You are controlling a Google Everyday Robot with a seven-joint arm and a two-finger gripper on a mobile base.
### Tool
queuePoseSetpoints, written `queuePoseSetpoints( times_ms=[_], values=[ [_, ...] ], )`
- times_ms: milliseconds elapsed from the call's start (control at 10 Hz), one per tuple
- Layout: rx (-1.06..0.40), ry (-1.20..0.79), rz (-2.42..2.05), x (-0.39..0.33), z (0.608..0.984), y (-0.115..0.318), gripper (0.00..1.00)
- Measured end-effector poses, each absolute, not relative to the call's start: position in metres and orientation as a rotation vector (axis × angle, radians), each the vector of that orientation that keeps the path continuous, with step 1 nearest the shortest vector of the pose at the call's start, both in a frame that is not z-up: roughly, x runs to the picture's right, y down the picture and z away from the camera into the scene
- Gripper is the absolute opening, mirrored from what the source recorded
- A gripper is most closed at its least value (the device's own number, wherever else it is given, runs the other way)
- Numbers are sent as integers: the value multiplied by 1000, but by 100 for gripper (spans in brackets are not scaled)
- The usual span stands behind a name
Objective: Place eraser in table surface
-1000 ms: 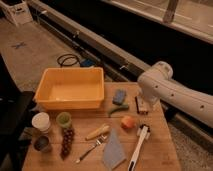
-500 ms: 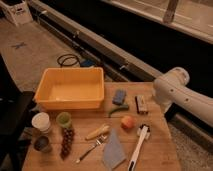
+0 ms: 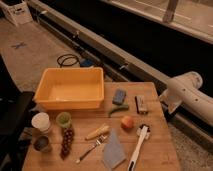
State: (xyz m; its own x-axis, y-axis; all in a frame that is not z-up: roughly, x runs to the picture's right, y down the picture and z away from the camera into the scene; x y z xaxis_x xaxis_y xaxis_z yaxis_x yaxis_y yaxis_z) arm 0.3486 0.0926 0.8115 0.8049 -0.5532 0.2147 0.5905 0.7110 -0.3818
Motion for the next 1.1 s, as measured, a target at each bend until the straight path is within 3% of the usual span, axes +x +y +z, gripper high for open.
queuePoseSetpoints(
  times_ms=[200,700,1100],
  values=[
    [-467,-107,-638,345,829,81,65],
    [-437,-133,-698,347,830,73,65],
    [-347,-208,-891,295,834,51,65]
  ],
)
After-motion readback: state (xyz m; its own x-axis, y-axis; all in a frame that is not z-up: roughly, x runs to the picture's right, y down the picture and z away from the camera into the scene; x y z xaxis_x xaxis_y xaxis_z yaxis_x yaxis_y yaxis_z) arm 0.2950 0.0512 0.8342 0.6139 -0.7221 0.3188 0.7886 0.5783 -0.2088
